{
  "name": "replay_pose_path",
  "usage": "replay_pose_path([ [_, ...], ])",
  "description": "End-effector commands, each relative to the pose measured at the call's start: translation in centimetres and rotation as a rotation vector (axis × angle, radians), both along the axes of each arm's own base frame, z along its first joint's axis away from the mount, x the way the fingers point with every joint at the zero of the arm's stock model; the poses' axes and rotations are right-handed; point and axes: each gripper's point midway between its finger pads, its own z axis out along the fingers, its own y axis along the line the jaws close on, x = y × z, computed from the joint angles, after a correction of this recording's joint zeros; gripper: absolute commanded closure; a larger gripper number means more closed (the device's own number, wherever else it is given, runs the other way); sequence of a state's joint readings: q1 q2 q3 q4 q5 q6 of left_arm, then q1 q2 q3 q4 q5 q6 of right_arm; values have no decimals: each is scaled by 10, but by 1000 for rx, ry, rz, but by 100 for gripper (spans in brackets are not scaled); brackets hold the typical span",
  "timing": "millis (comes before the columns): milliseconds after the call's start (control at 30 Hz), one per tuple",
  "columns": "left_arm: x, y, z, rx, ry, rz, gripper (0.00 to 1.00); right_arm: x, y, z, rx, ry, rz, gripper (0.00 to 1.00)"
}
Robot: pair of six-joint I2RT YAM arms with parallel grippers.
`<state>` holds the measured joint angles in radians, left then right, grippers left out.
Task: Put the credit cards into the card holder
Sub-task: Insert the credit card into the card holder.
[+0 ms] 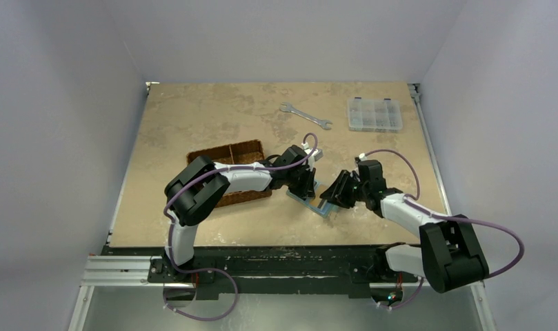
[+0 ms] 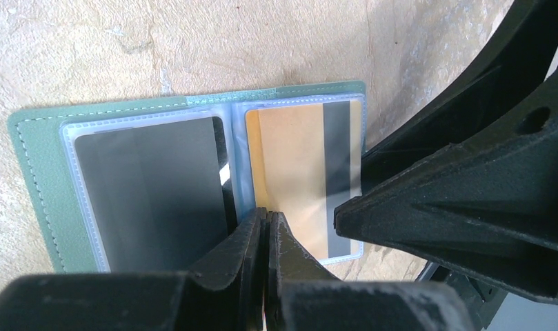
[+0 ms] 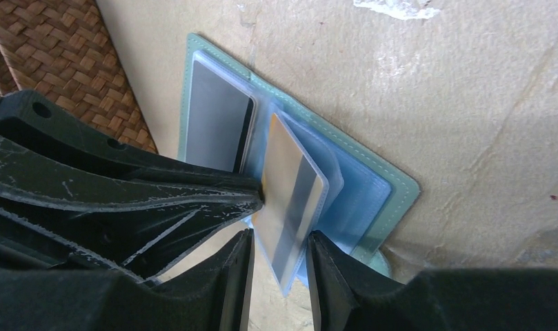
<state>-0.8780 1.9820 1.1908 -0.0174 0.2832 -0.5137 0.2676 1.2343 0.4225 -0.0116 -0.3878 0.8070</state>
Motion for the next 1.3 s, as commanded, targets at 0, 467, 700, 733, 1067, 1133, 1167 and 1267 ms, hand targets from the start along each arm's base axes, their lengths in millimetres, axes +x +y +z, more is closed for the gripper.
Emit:
replay_pose_path([
  [0, -11, 3, -10, 13, 47, -17, 100, 16, 20, 31, 83, -111, 75, 59],
  [467, -8, -3, 26, -56, 13, -8, 91, 27, 31, 40, 137, -164, 98, 51],
  [700, -7, 10, 44, -62, -14, 14, 82, 32, 34, 48, 148, -181, 110, 51],
  [733, -7, 13, 48, -65, -19, 17, 80, 32, 34, 49, 151, -183, 112, 51],
  [1067, -8, 52, 109, -103, -100, 72, 66, 37, 56, 59, 176, -192, 199, 45],
  [1133, -9, 62, 130, -117, -137, 91, 63, 40, 60, 55, 175, -179, 206, 44],
  [1167, -9, 67, 138, -120, -152, 102, 62, 42, 62, 53, 172, -170, 206, 45],
  [1267, -7, 81, 161, -128, -199, 138, 60, 45, 60, 46, 143, -150, 194, 45],
])
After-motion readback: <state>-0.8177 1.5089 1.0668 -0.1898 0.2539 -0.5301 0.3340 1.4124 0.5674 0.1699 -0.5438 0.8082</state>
